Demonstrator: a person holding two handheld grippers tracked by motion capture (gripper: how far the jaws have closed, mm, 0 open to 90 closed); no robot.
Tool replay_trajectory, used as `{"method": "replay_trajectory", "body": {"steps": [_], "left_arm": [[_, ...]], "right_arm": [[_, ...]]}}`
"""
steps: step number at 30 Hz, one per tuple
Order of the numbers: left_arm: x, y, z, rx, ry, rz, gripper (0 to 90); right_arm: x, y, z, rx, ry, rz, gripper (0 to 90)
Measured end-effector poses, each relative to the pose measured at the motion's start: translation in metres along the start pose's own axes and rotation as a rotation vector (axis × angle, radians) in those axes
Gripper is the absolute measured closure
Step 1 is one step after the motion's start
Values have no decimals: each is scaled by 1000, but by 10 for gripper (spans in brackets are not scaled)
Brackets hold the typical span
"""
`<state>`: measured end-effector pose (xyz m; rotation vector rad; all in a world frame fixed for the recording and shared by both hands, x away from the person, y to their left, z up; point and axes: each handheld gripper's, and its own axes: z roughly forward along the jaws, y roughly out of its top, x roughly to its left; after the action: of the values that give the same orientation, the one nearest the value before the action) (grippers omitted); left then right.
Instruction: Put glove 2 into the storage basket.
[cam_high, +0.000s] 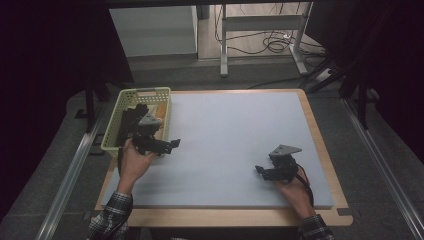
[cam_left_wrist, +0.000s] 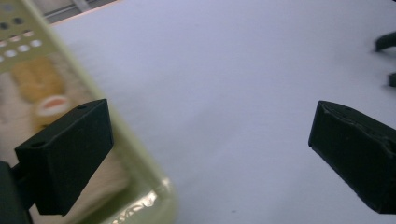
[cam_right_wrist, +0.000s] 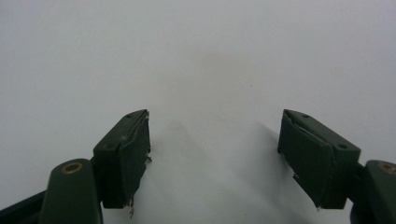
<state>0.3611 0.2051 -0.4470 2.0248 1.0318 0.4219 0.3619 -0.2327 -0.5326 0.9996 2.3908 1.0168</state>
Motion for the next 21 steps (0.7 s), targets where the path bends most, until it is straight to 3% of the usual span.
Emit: {"method": "replay_trajectory", "body": {"steps": [7,12,21], "left_arm": [[-35,-14,12,-17,-61,66,3],[-54,-27,23,-5,-81,107,1],[-71,-51,41,26,-97,135,0]], "right_arm": [[0,0,0,-1,-1,-2,248],[0,0,0,-1,-2,-3,248],[0,0,0,-1,-3,-4,248]]}}
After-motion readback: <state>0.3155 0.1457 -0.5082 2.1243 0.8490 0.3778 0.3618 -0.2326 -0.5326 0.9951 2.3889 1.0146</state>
